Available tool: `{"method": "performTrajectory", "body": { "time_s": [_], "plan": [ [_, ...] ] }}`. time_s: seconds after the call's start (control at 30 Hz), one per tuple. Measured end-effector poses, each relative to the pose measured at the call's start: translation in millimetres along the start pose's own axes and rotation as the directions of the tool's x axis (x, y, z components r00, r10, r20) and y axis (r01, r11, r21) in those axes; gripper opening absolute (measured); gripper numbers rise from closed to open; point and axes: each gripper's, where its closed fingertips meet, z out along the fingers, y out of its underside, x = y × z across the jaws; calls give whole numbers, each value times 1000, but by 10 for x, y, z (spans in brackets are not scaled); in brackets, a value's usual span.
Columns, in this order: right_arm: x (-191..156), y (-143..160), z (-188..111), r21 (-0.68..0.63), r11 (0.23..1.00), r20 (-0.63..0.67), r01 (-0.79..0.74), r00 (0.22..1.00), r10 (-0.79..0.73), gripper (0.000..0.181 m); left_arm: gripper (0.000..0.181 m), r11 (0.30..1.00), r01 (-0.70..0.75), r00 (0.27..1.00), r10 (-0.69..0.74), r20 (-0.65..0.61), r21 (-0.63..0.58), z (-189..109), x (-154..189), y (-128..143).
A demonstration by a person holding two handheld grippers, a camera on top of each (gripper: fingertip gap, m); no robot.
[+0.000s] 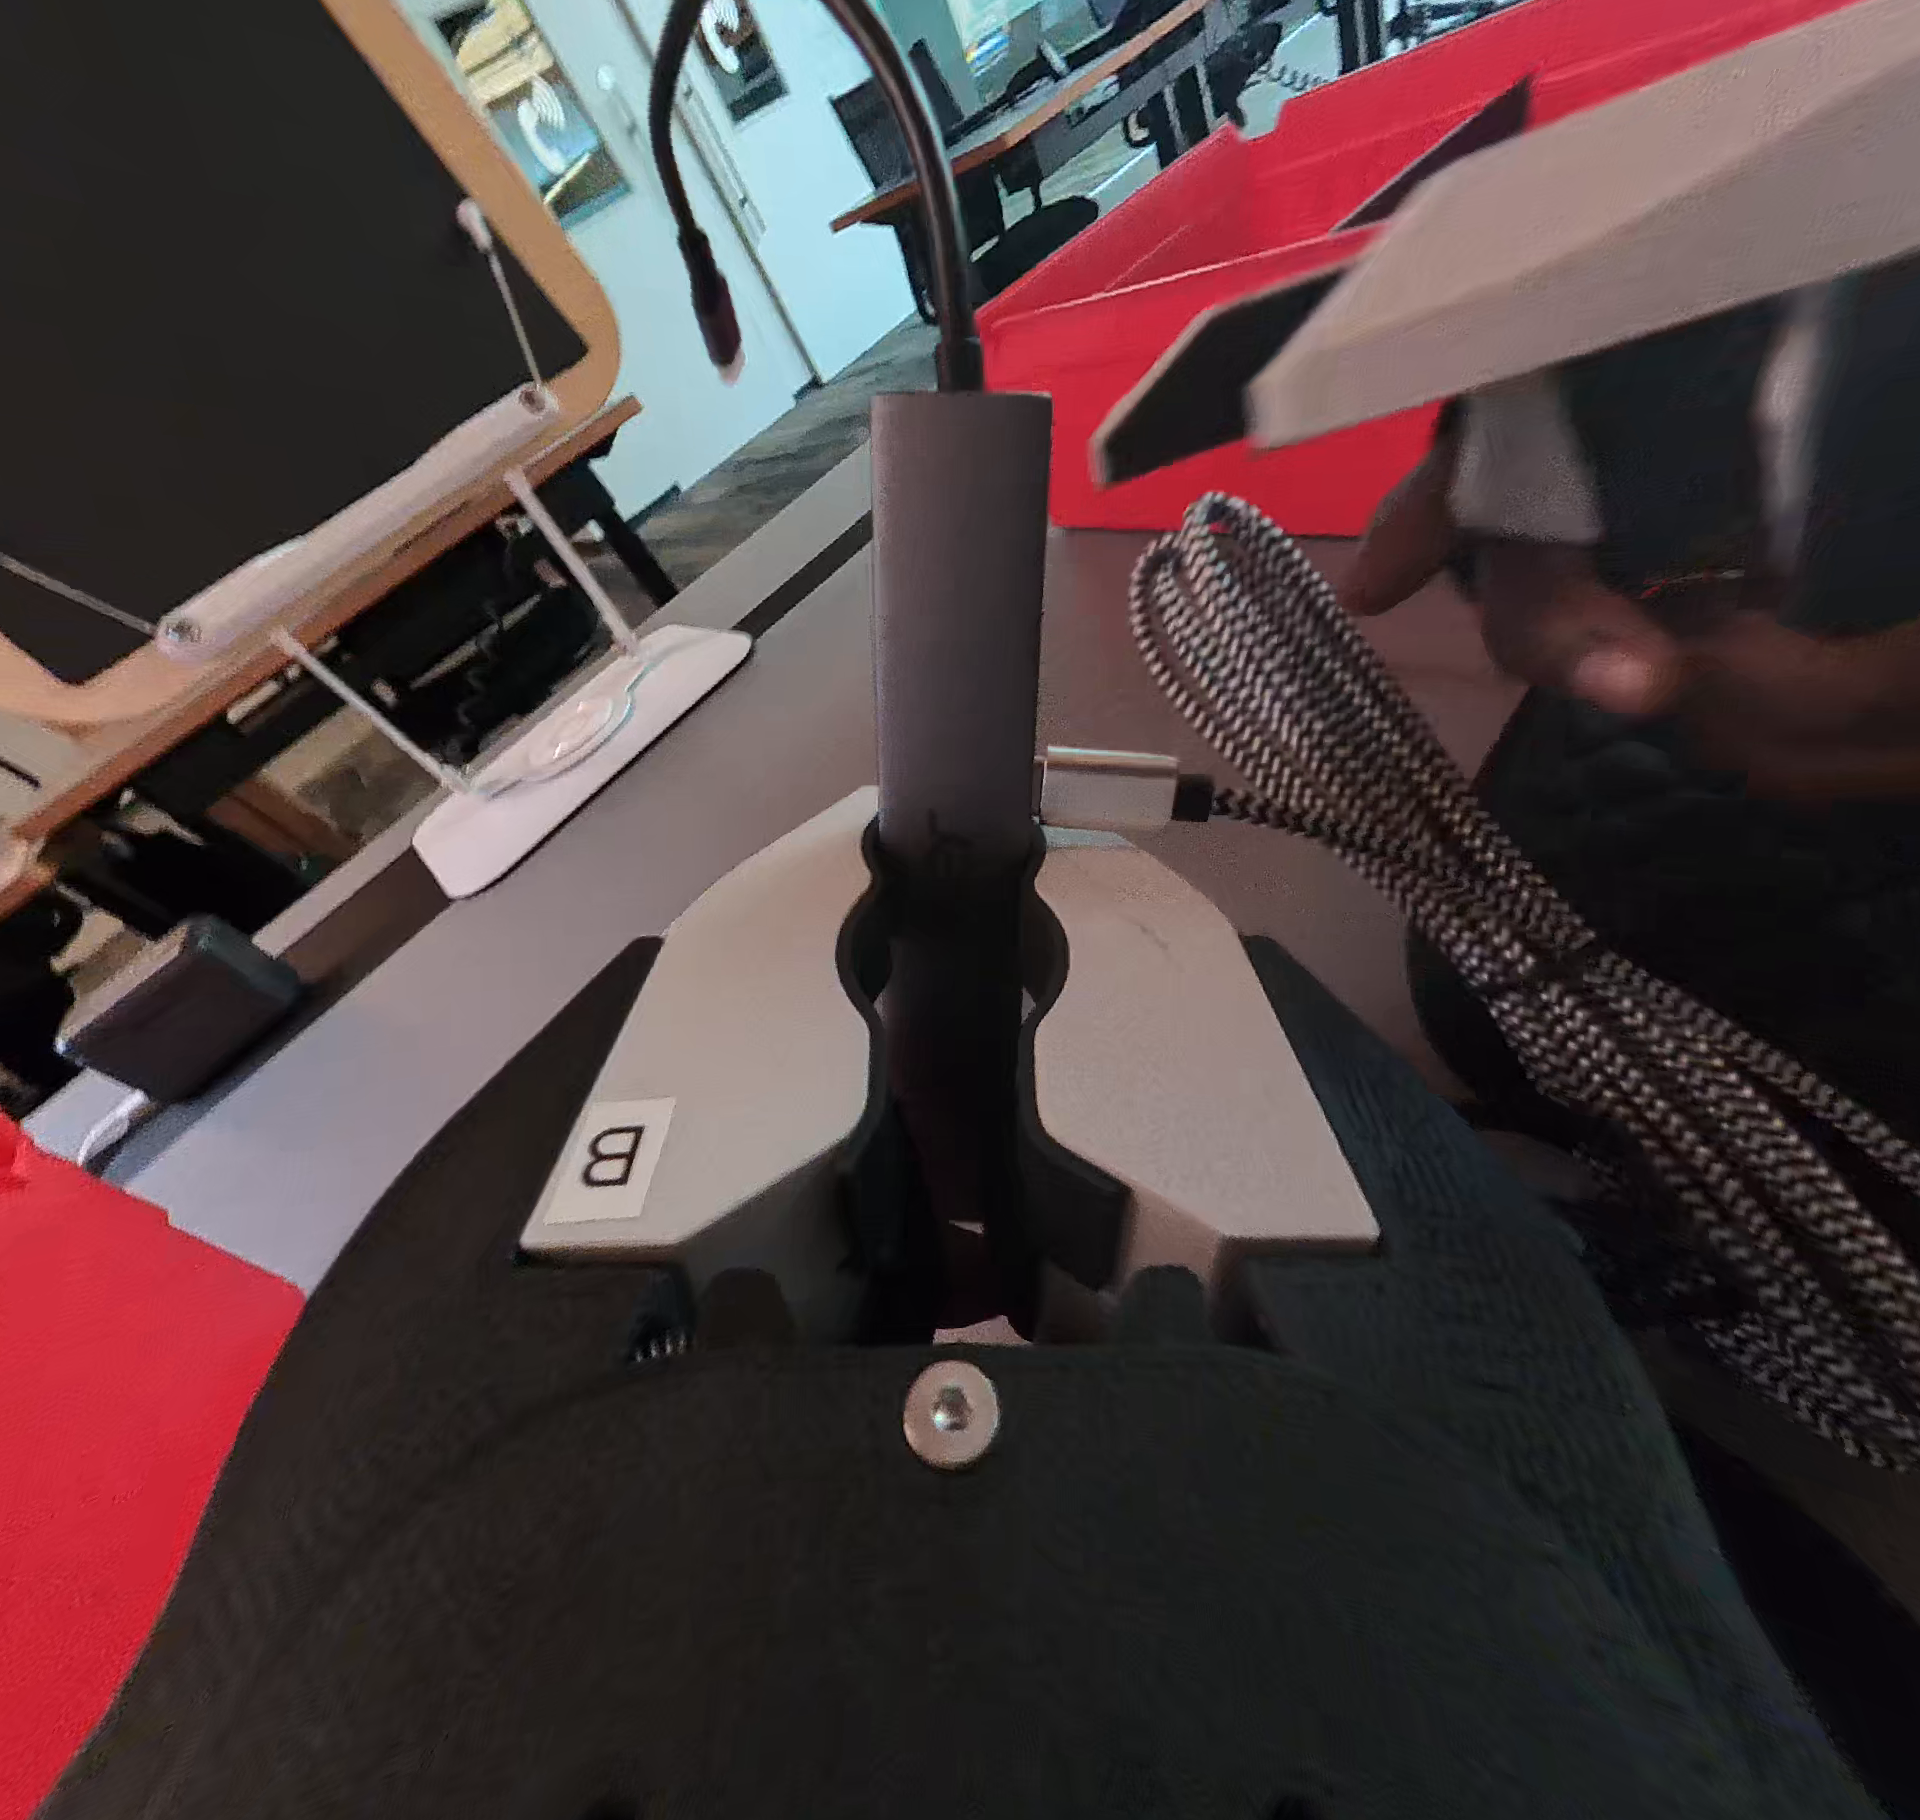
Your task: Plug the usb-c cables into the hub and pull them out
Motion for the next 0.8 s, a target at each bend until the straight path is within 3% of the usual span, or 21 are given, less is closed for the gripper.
{"method": "performTrajectory", "body": {
  "time_s": [0.1,0.17,0.23,0.33,0.43,0.57,0.7,0.8],
  "plan": [
    [30,18,41,33,998,6,-58,998,58,35,16,996,-88,995,89,-40,14,8,136,-43],
    [57,0,42,48,997,-2,-61,998,61,12,16,989,-146,987,147,-67,20,12,227,-62],
    [20,6,14,10,1000,50,-23,998,22,10,18,978,-195,974,202,-102,71,-23,291,-124],
    [-61,-8,-48,-69,997,171,28,985,-15,10,32,983,-122,926,164,-341,141,-162,485,-152],
    [-208,-40,-90,-139,990,332,28,943,20,9,40,996,45,795,14,-607,82,-426,632,-132],
    [-495,-27,-74,-196,974,530,113,848,8,9,43,974,217,679,-107,-726,60,-615,655,-257],
    [-689,48,-38,-244,928,671,281,740,-47,9,59,936,352,457,-158,-875,15,-858,798,-388],
    [-781,57,-62,-261,906,767,334,641,-15,9,56,883,469,259,-156,-953,-16,-1068,797,-519]
  ]
}}
